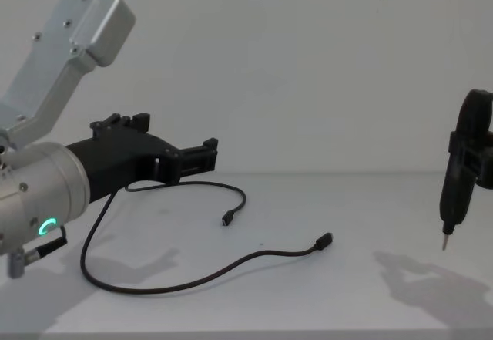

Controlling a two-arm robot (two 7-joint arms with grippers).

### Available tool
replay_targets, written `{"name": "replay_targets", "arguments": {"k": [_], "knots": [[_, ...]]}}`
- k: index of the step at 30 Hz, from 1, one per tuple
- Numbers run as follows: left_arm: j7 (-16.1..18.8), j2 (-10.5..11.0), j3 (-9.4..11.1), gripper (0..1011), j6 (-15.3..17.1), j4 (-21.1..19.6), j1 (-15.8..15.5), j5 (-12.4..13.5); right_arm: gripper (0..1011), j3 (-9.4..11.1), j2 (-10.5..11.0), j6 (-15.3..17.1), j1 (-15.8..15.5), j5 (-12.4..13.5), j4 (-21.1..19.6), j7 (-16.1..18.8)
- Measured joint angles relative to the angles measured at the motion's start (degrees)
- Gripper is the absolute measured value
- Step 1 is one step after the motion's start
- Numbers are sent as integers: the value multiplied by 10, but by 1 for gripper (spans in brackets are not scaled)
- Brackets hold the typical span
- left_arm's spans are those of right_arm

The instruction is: Pick up the data cable with the one hand.

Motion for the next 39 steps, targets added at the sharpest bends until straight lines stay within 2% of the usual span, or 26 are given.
{"name": "replay_targets", "arguments": {"k": [7,14,25,28,39], "knots": [[-36,7,11,1001,0,8,-20,2,269,0,0,0,0,0,0,0],[-84,19,26,1001,17,14,-43,3,269,0,0,0,0,0,0,0],[-175,42,59,1001,65,25,-88,12,269,0,0,0,0,0,0,0],[-210,50,73,1001,84,32,-108,17,269,0,0,0,0,0,0,0],[-305,58,118,1001,132,67,-159,32,269,0,0,0,0,0,0,0]]}}
